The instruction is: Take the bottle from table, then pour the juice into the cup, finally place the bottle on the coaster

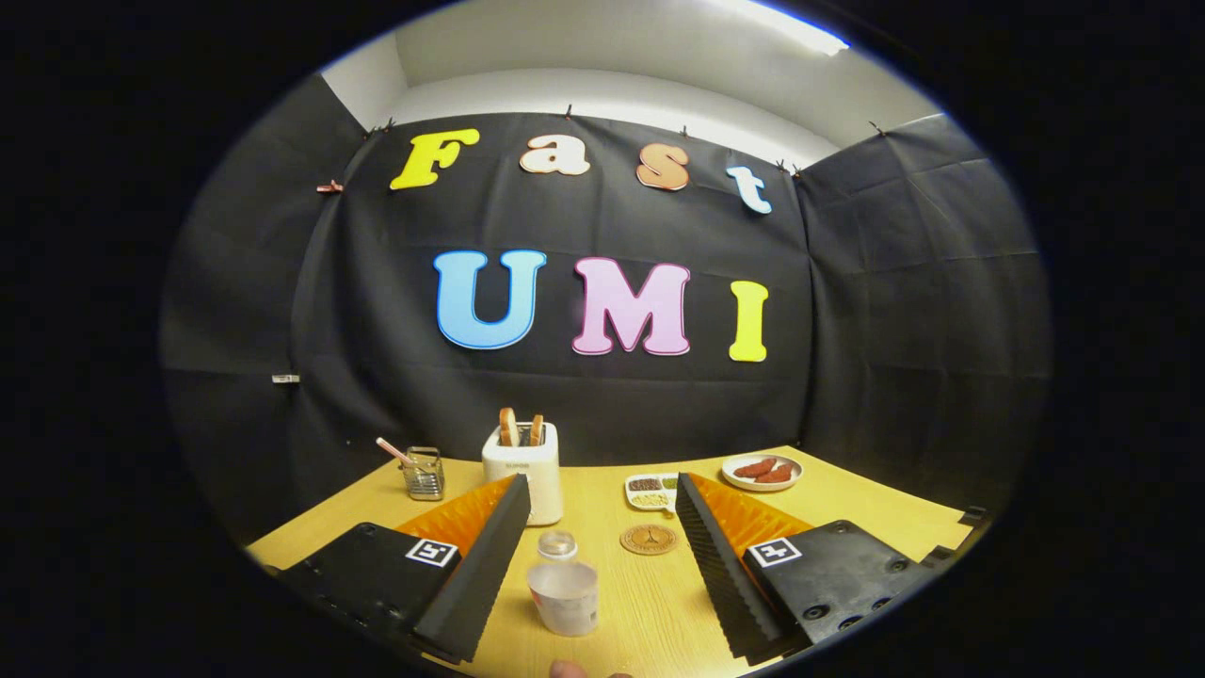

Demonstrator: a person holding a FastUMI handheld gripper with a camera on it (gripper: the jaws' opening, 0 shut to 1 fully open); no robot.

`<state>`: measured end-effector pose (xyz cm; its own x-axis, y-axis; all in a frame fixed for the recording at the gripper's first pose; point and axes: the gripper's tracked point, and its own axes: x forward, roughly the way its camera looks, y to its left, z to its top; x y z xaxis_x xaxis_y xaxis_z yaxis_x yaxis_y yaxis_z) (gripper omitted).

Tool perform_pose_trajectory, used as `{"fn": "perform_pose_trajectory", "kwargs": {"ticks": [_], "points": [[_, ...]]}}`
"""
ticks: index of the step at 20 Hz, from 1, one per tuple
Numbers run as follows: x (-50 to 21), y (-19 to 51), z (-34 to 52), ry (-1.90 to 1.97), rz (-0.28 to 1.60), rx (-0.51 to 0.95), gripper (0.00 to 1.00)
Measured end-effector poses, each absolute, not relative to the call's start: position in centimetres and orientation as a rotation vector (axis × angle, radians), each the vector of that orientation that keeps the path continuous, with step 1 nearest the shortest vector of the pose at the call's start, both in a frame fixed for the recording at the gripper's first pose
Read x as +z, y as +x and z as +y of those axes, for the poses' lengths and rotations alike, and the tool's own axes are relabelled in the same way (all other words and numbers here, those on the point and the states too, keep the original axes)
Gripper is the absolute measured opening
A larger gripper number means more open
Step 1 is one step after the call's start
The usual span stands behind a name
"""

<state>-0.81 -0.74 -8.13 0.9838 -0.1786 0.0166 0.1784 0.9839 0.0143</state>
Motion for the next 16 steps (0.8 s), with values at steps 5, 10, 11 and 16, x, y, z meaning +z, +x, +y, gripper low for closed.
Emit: {"fn": "perform_pose_trajectory", "kwargs": {"ticks": [5, 10, 11, 16], "points": [[-14.8, -0.2, 1.5, 0.007, 0.020, -0.114, 0.96], [-19.3, 1.8, 3.0, -0.023, 0.041, -0.077, 0.96], [-19.8, 2.4, 3.1, -0.022, 0.042, -0.080, 0.96], [-21.4, 4.7, 2.8, -0.037, 0.048, -0.124, 0.95]]}}
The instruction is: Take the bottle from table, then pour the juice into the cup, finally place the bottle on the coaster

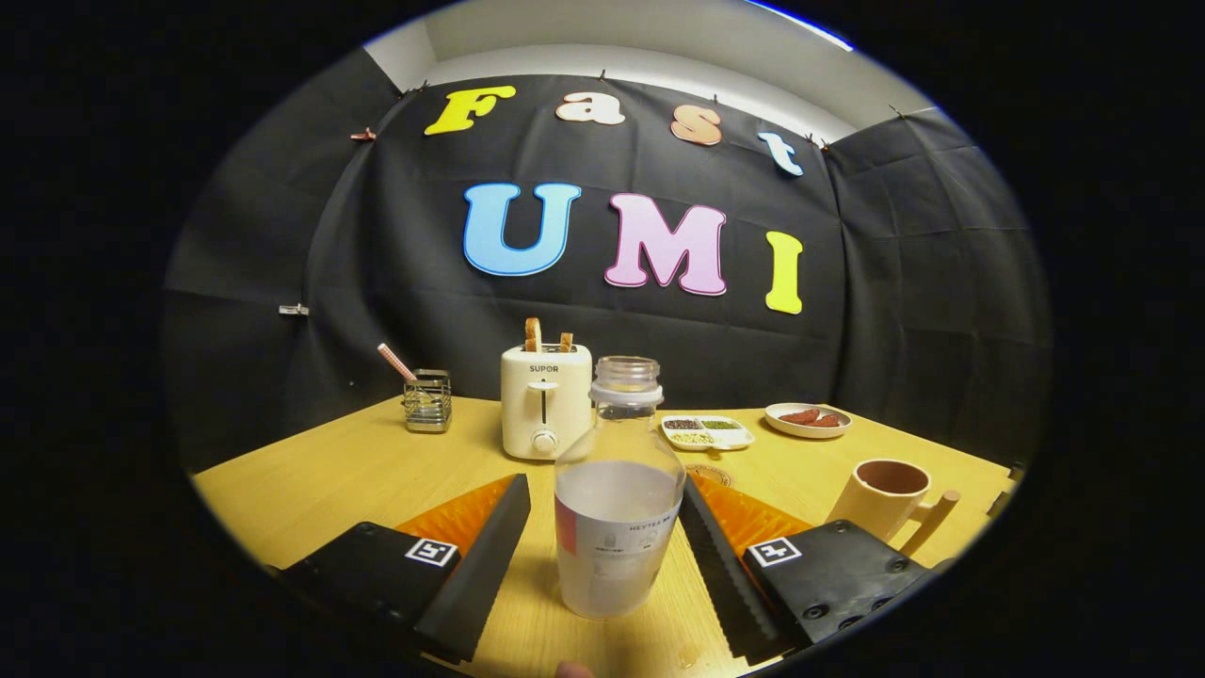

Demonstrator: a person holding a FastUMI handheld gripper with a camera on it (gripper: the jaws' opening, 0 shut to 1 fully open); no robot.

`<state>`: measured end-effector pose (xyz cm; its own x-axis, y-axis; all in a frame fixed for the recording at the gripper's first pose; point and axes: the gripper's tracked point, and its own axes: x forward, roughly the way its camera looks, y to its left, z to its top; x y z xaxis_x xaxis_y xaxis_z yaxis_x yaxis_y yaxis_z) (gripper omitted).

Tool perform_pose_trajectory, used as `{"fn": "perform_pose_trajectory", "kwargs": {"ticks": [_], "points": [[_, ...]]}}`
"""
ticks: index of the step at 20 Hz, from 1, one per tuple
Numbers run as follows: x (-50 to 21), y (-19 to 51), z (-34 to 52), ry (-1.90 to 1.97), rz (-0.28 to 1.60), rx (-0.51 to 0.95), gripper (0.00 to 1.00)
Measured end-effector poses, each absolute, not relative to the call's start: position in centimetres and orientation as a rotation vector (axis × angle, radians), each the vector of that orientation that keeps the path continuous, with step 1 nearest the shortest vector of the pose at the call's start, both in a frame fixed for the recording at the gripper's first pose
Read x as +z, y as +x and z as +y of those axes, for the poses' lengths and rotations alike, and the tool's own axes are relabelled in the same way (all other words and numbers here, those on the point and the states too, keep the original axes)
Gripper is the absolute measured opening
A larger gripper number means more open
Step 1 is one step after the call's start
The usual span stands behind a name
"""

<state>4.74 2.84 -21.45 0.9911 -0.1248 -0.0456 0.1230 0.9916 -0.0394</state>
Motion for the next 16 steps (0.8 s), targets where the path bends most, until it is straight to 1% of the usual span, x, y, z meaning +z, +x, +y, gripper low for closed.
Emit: {"fn": "perform_pose_trajectory", "kwargs": {"ticks": [2, 4, 6, 9, 12, 16], "points": [[-22.1, 5.2, 2.5, -0.023, 0.053, -0.137, 0.95], [-22.1, 5.6, 2.2, 0.009, 0.053, -0.166, 0.77], [-21.2, 5.7, 2.3, 0.000, 0.081, -0.168, 0.75], [-16.0, 5.8, 2.7, -0.002, 0.033, -0.156, 0.75], [-12.4, 5.5, 2.7, 0.012, 0.023, -0.153, 0.74], [-10.7, 4.4, 2.0, 0.011, 0.056, -0.162, 0.75]]}}
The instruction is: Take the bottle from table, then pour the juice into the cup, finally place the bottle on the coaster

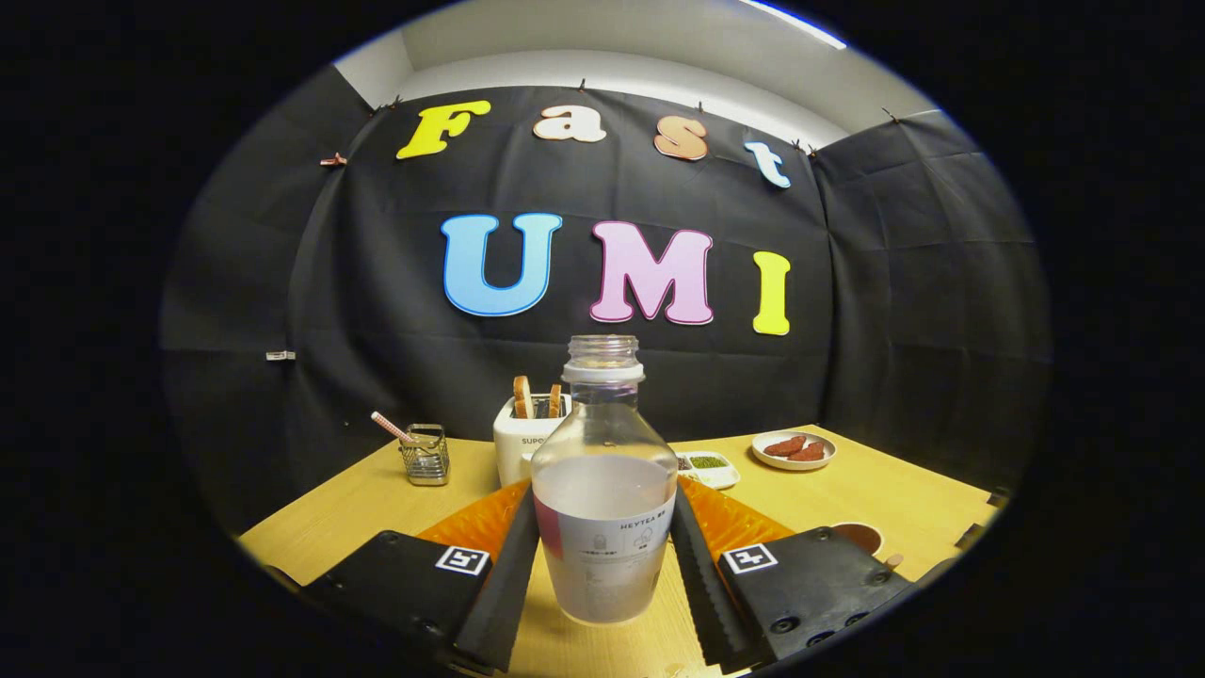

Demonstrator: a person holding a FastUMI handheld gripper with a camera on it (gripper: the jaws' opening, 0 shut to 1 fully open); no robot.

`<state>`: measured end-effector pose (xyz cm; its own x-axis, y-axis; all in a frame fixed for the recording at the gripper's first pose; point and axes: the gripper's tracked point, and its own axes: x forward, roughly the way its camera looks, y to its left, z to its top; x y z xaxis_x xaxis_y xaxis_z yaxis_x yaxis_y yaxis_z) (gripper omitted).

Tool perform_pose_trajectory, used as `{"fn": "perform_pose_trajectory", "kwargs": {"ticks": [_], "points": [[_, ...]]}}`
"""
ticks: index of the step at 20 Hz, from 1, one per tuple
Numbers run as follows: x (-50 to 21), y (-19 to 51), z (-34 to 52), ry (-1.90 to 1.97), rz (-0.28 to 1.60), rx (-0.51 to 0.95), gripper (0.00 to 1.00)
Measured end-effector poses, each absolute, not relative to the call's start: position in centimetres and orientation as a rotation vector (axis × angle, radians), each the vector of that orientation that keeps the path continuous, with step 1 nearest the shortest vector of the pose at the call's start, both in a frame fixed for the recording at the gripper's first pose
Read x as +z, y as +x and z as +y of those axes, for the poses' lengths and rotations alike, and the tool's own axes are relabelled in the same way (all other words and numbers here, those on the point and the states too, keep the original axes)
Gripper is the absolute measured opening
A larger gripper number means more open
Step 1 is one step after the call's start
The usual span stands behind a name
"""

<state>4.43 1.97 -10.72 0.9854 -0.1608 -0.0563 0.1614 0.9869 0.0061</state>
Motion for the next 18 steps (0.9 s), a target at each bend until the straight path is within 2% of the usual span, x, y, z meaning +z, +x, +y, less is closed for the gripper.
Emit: {"fn": "perform_pose_trajectory", "kwargs": {"ticks": [7, 11, 18], "points": [[-10.1, 2.8, -1.1, 0.115, 0.107, -0.200, 0.75], [-12.5, 2.8, -2.3, 0.355, 0.184, -0.189, 0.75], [-14.8, 2.4, -6.4, 0.754, 0.171, -0.265, 0.74]]}}
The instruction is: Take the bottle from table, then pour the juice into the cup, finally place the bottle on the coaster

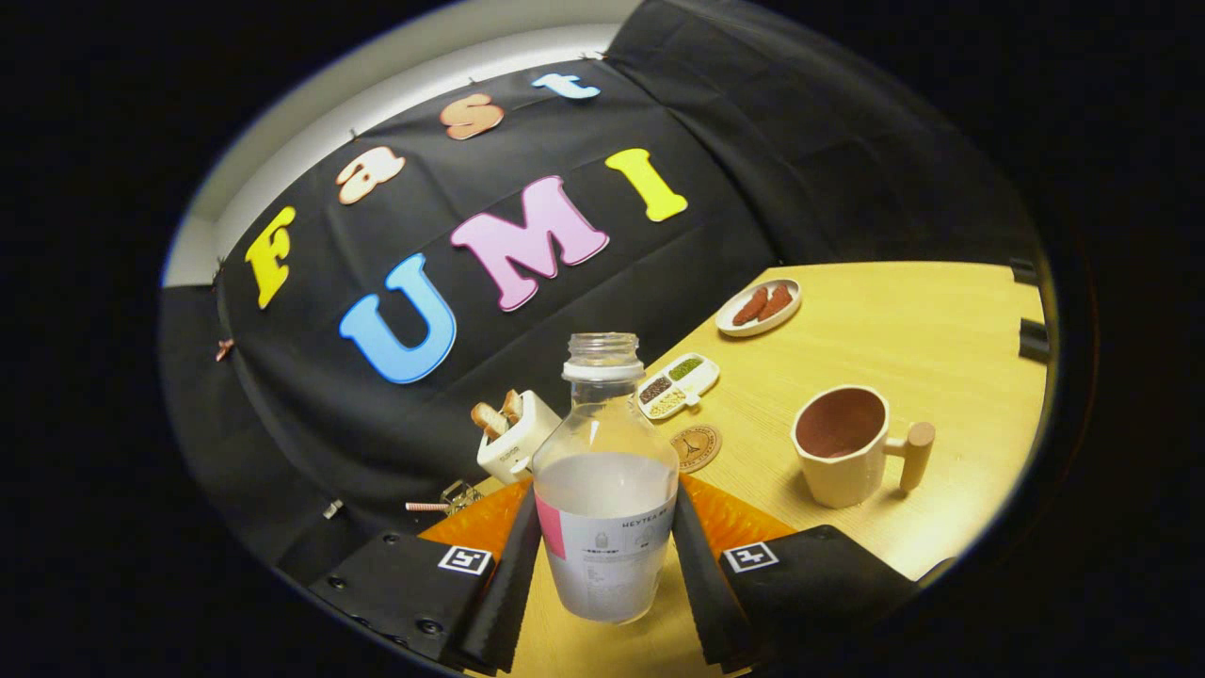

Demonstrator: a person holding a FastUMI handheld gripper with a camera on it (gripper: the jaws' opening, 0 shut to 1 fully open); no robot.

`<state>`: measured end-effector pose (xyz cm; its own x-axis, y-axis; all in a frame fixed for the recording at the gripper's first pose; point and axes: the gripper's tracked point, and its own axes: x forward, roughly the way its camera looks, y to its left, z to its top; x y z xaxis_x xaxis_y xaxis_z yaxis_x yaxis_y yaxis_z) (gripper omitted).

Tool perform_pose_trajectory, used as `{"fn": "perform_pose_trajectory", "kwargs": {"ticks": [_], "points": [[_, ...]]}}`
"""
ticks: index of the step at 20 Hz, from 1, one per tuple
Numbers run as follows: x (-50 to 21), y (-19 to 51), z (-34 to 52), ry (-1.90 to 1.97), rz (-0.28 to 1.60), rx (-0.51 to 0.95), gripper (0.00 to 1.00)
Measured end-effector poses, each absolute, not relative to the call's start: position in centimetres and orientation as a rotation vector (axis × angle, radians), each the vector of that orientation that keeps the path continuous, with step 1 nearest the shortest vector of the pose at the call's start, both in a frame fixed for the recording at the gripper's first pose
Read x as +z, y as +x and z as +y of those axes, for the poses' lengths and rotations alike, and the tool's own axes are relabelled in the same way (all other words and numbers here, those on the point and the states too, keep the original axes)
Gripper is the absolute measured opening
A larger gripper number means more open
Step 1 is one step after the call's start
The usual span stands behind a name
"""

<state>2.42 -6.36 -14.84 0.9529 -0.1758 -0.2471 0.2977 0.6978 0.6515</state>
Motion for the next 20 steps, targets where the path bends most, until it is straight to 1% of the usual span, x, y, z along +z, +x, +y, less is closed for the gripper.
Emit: {"fn": "perform_pose_trajectory", "kwargs": {"ticks": [8, 20], "points": [[-16.9, 3.2, -7.9, 1.083, 0.173, -0.292, 0.74], [-20.2, 3.9, -7.5, 1.311, 0.189, -0.331, 0.74]]}}
